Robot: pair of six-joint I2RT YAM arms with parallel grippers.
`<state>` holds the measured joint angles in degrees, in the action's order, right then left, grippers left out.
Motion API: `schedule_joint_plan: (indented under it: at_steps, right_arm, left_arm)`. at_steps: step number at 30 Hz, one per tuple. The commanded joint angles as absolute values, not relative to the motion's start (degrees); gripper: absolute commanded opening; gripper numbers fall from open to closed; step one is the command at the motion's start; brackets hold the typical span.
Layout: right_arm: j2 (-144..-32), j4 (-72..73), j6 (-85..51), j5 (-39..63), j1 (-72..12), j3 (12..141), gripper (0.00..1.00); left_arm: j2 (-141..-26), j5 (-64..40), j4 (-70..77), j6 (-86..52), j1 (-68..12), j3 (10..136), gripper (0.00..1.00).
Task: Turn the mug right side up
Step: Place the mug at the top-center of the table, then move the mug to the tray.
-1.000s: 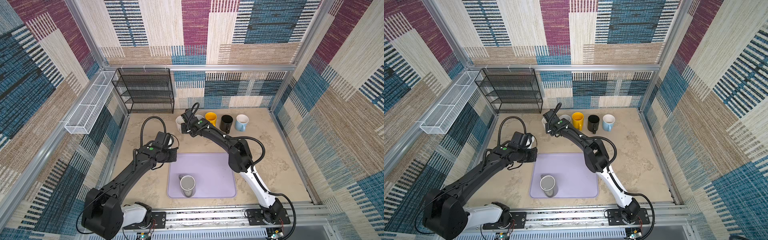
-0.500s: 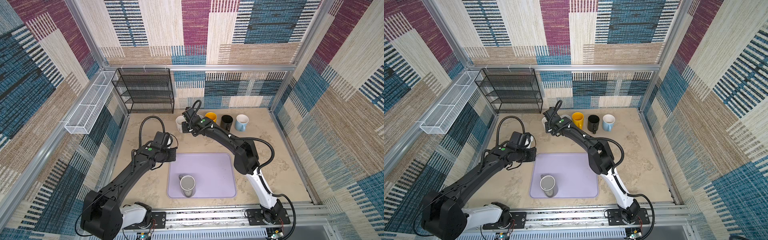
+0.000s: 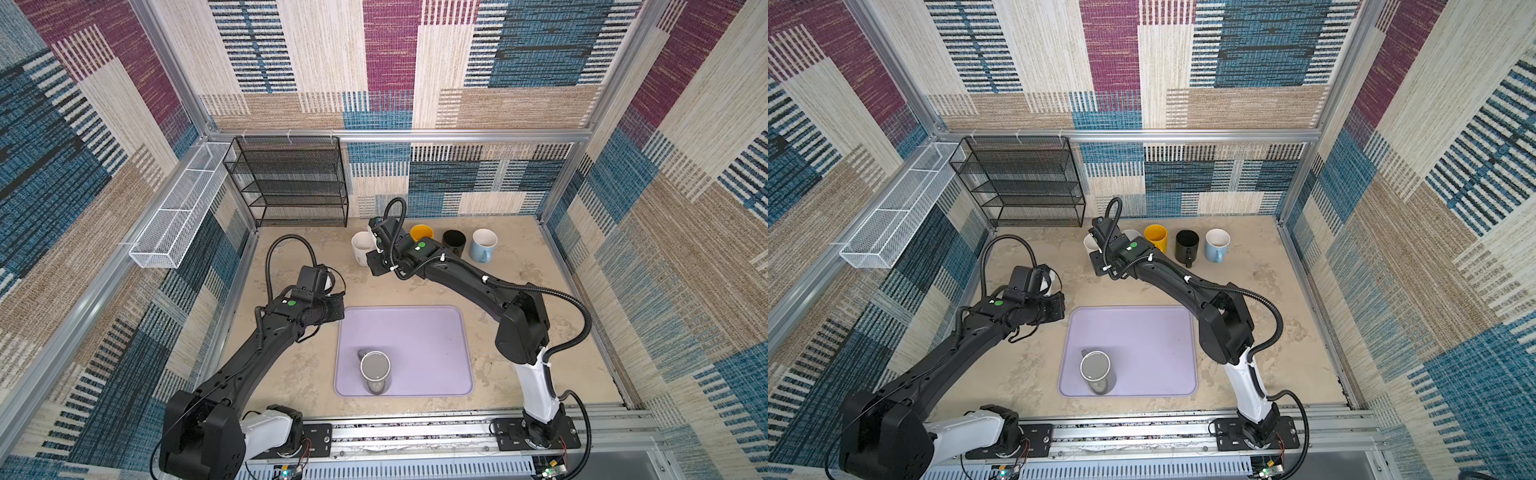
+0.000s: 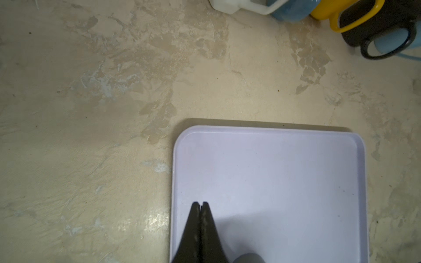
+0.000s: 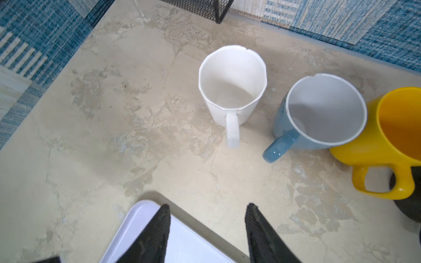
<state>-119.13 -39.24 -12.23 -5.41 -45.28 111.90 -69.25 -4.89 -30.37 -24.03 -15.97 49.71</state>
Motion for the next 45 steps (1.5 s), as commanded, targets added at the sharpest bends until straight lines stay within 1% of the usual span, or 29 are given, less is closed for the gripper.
schedule_joint_plan:
  at_steps: [1, 6, 11, 16, 22, 24, 27, 32, 39, 45]
  right_arm:
    - [-116.63, -40.81, -8.57, 0.93, -46.02, 109.82, 0.53]
    - [-115.23, -43.03, -6.39, 4.93, -48.06, 107.54, 0.48]
    - [-115.82, -45.32, -5.21, 5.29, -51.12, 107.41, 0.48]
    - [-116.58, -48.25, -5.18, 4.54, -54.5, 108.78, 0.52]
    - [-119.78, -56.93, -8.82, 3.65, -58.03, 113.94, 0.55]
    - [-121.5, -60.39, -9.95, 3.43, -59.03, 116.2, 0.62]
    - [-124.26, -65.6, -11.15, 1.73, -59.95, 119.85, 0.64]
    - [-127.21, -69.54, -12.42, 4.04, -61.31, 123.69, 0.64]
    - [-131.39, -76.63, -14.17, 4.2, -63.71, 128.67, 0.62]
    - [-131.06, -76.71, -16.49, 6.25, -64.49, 126.3, 0.59]
  left_arm:
    - [-68.17, -5.36, -26.87, -27.14, -14.59, 48.02, 0.04]
    - [-68.22, -9.72, -22.78, -29.41, -11.76, 45.45, 0.05]
    - [-68.27, -10.47, -22.24, -29.78, -10.81, 44.87, 0.06]
    - [-67.52, -9.57, -21.97, -29.97, -9.7, 43.77, 0.06]
    - [-67.85, -10.47, -17.99, -32.41, -6.39, 41.22, 0.06]
    - [-67.94, -10.23, -17.34, -32.54, -5.68, 40.78, 0.06]
    - [-67.81, -10.24, -16.56, -32.85, -4.79, 40.17, 0.06]
    - [-67.07, -10.12, -15.74, -32.99, -3.55, 38.88, 0.06]
    - [-65.85, -10.36, -15.47, -32.57, -2.06, 37.37, 0.06]
    - [-64.82, -10.96, -15.38, -32.23, -1.41, 36.66, 0.06]
